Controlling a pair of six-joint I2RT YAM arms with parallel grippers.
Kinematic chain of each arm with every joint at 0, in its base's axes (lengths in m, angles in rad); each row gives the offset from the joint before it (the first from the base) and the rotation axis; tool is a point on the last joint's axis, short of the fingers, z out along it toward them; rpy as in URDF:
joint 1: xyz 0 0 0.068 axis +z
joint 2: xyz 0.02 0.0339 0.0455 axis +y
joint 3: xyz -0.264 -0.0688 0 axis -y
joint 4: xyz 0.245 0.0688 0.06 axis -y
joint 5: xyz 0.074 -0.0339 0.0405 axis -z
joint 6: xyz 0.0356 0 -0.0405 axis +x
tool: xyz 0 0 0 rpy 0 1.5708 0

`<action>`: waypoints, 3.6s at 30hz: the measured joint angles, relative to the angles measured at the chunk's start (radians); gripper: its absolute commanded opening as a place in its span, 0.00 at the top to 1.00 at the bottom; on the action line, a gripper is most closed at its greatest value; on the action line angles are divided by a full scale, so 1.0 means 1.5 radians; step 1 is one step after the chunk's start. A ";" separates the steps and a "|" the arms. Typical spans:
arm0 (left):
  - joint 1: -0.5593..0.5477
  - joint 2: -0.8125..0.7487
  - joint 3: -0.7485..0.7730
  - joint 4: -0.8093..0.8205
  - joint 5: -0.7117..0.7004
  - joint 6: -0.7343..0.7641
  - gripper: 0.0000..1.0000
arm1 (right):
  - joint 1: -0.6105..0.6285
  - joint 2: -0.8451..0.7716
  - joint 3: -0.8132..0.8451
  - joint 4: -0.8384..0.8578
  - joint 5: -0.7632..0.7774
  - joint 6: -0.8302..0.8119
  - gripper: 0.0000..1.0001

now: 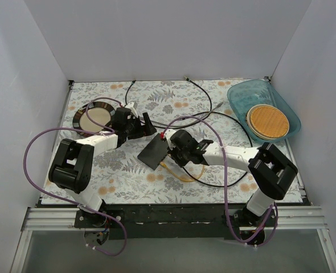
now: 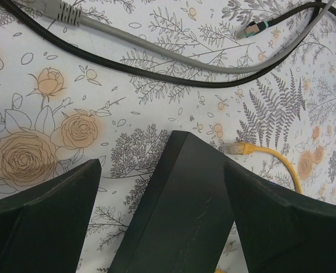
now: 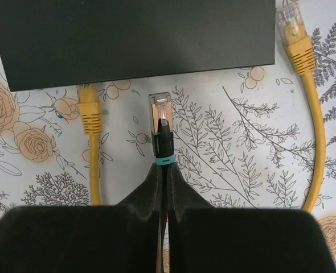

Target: Insert the plug into the switch port

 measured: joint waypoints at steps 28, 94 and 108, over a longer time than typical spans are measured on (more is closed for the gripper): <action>0.000 0.043 -0.030 0.038 0.099 -0.007 0.35 | 0.047 0.066 0.064 -0.076 0.003 0.012 0.99; 0.006 0.077 -0.047 0.107 0.152 -0.055 0.48 | 0.087 0.106 0.105 -0.072 0.108 0.059 0.99; 0.009 0.085 -0.059 0.148 0.154 -0.092 0.46 | 0.129 0.164 0.171 -0.120 0.227 0.101 0.99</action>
